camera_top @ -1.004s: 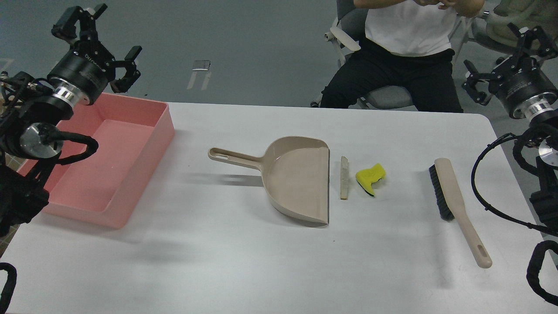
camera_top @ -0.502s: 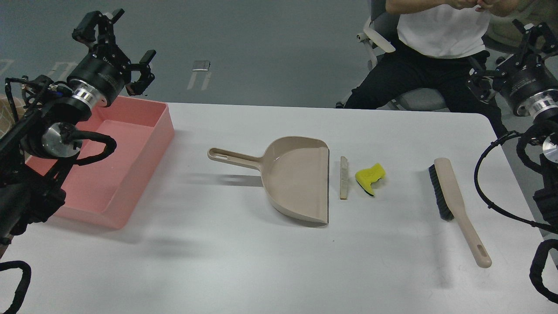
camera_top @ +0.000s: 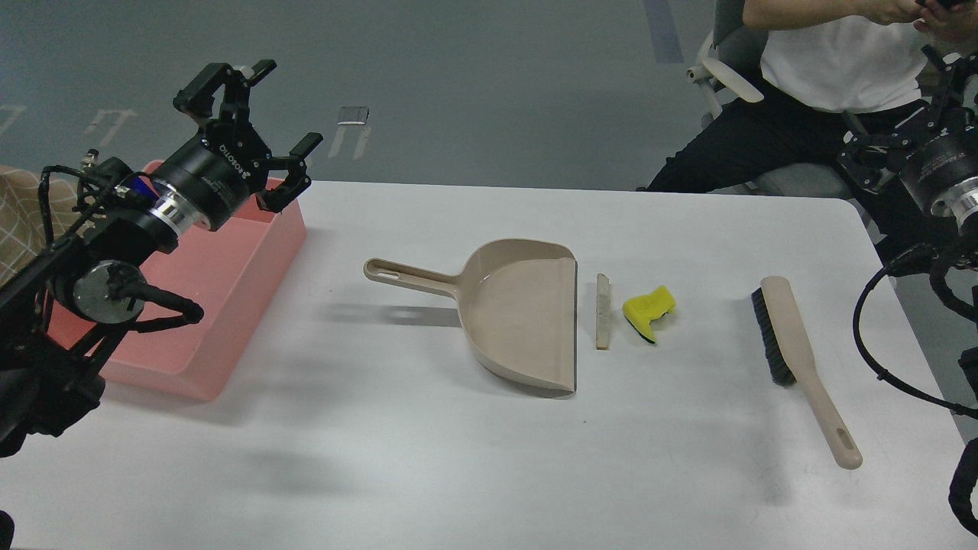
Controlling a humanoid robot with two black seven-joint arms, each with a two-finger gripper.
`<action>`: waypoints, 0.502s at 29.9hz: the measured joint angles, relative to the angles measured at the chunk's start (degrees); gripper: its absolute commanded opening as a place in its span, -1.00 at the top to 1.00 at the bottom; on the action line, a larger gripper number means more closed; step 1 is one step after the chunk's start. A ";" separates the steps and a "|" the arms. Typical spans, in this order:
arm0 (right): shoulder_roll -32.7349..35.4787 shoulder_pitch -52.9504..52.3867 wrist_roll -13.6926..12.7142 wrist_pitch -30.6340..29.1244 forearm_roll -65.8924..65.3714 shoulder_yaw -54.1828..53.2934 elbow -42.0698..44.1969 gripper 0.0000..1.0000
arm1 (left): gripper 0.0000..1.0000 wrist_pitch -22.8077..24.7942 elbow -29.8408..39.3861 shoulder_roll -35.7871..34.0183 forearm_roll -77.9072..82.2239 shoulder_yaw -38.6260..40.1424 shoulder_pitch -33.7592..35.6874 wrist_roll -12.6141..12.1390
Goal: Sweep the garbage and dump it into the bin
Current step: 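Move the left gripper from above the pink bin toward the dustpan handle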
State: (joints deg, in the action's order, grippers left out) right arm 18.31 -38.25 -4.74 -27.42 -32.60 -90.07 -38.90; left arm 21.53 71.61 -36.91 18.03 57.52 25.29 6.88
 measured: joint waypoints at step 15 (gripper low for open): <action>3.50 5.63 1.32 0.16 -0.09 -0.81 -3.64 -1.00 | -0.76 -4.00 22.39 -4.76 14.35 -1.31 -22.20 0.00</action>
State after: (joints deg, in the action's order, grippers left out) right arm 21.81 -32.62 -3.43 -27.26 -32.69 -90.88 -42.54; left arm 17.54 94.00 -41.68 32.39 56.21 3.09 6.88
